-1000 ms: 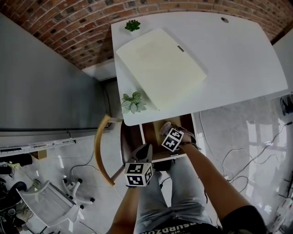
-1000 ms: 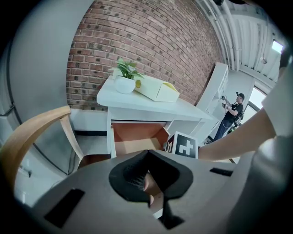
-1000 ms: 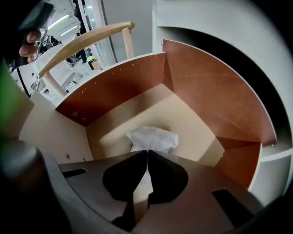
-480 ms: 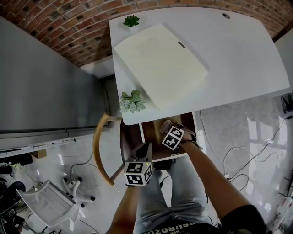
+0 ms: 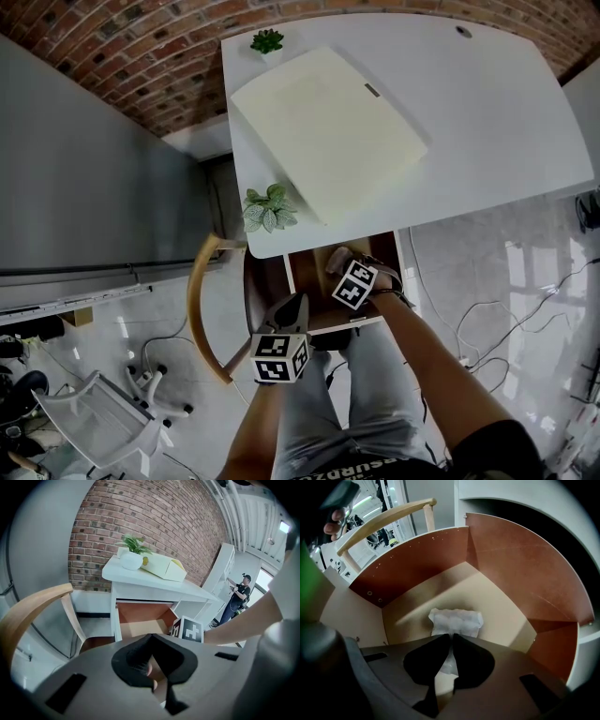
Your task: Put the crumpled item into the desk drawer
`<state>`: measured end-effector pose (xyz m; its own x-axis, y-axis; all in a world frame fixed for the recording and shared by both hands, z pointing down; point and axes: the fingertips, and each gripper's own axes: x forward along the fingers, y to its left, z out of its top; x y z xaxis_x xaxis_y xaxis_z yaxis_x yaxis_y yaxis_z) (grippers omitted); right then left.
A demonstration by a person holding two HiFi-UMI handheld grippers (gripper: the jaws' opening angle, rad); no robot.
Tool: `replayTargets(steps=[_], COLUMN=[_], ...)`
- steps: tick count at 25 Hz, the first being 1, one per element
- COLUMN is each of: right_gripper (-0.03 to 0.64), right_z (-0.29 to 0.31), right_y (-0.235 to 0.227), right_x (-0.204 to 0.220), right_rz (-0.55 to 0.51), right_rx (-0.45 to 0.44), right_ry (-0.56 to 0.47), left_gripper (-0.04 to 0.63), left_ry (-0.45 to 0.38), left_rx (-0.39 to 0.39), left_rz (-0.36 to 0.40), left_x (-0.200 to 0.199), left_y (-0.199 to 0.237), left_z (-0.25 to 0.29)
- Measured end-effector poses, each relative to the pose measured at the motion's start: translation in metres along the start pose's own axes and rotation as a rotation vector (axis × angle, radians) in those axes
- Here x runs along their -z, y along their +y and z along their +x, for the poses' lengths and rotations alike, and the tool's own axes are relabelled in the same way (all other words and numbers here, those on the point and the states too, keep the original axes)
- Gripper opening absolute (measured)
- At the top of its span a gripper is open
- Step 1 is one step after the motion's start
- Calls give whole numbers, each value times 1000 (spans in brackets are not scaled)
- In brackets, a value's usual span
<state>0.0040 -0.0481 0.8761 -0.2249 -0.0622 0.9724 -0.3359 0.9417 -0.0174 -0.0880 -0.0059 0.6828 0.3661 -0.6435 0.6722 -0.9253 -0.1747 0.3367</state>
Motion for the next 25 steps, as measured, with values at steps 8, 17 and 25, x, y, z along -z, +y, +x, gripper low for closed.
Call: replayTargets(steps=[8,17,25], right_gripper=[43,109,109], right_z=[-7,-22,-47], right_y=[-1,1,-3], right_x=[-3,-9,-18], right_rz=[72,132,163], right_rx=[-51,-76,-73], right_ry=[-12,-34,-80], left_gripper=[2,3,3], left_ry=[-4,-1,3], left_rx=[18,42,68], left_rz=[12,30,50], left_x=[-5,-14,-26], left_y=[-5,-12,-20], left_z=[-3,-5,-6])
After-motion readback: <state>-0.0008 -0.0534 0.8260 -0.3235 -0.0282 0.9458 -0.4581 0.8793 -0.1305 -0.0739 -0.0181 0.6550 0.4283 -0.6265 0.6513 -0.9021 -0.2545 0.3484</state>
